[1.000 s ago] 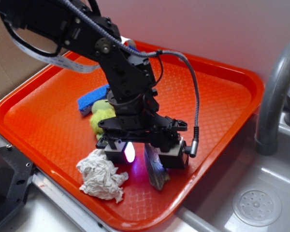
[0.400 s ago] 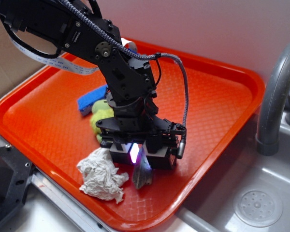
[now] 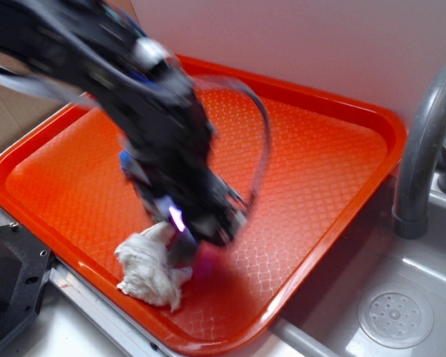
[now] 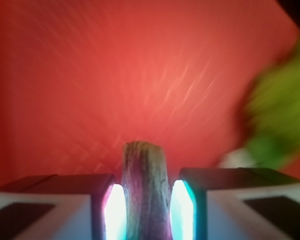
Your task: Grab the wood chip.
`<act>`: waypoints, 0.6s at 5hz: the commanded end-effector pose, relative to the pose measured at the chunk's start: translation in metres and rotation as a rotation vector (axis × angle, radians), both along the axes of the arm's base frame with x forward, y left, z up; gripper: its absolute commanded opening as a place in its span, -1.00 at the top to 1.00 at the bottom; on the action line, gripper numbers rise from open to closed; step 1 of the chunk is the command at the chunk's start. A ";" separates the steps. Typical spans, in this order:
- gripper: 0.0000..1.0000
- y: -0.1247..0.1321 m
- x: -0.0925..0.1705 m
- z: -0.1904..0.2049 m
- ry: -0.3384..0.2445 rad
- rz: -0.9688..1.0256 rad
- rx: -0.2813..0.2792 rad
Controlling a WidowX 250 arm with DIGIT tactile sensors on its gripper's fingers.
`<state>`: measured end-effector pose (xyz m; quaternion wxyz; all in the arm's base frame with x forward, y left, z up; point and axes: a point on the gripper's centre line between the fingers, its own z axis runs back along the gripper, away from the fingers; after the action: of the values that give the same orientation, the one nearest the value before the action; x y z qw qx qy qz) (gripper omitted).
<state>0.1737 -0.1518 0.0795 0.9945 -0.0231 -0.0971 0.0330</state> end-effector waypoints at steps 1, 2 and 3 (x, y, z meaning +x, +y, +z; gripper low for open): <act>1.00 0.082 0.014 0.110 -0.088 -0.151 -0.024; 1.00 0.115 0.016 0.152 -0.011 -0.106 0.067; 1.00 0.131 0.025 0.144 0.043 -0.023 0.045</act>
<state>0.1946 -0.0188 0.2075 0.9984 0.0038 -0.0523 0.0198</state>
